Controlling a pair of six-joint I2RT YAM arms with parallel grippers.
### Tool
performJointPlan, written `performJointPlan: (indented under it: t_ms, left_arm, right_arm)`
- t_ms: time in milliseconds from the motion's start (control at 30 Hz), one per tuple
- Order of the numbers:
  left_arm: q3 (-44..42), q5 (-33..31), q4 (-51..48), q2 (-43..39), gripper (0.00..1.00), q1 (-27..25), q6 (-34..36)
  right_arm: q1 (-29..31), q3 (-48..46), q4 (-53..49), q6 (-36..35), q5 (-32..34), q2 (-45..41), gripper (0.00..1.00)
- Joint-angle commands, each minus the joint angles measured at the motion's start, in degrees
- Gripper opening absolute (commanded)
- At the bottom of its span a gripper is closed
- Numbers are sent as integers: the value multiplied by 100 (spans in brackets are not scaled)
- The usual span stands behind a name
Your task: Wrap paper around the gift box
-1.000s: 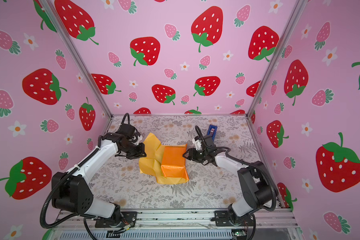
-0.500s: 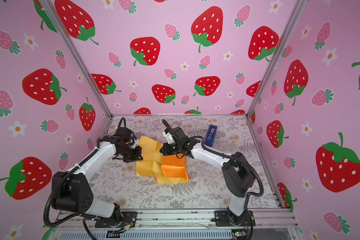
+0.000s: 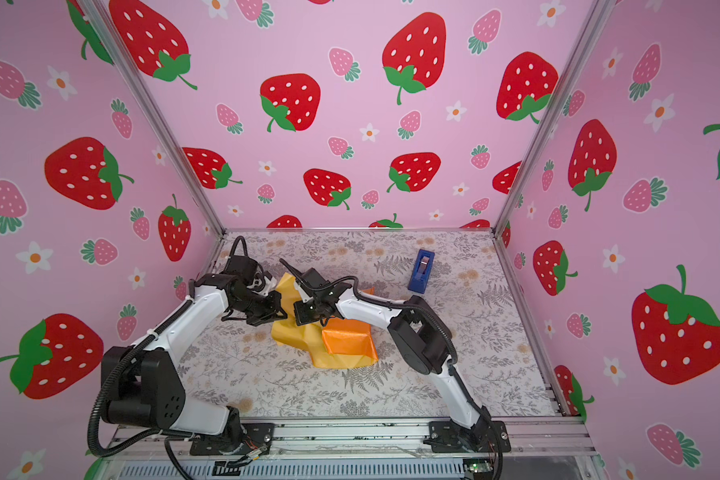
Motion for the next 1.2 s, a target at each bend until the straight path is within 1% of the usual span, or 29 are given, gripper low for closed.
performJointPlan:
  t_ms: [0,167,267,367,567,767,900,1000,1167]
  left_arm:
    - [45,263,2,-110,0,28,-16]
    - [76,400,55,-93,0,32,-67]
    - [97,456,81,-93,0,29,-110]
    - [113,546,101,-84,0,32,-147]
    - [193,712,95,-84,0,7,-186]
    - [304,865,32,-109,0,-70,-136]
    - [401,970,22,-154,0,-185,-173]
    - [509,991,-13,-139,0,-306,-210]
    - [689,951,-114,-88,0,-478,-251]
  right_arm:
    - [70,129,-439,-94,325,187,0]
    - [70,71,-492,-129,384,267,1]
    - [70,47,-463,-143,262,172,0]
    - [55,12,-388,-118,204,-107,1]
    - [-145,-264,-203,-15,-64,-963,3]
    - [-503,-1187,-105,45,-265,-1923,5]
    - [-782,-2056,222,88,-335,-2491,5]
    - [-959,-2646,407,163,-492,-2779,5]
    - [-1088,-3456,759,290,-649,-3082,5]
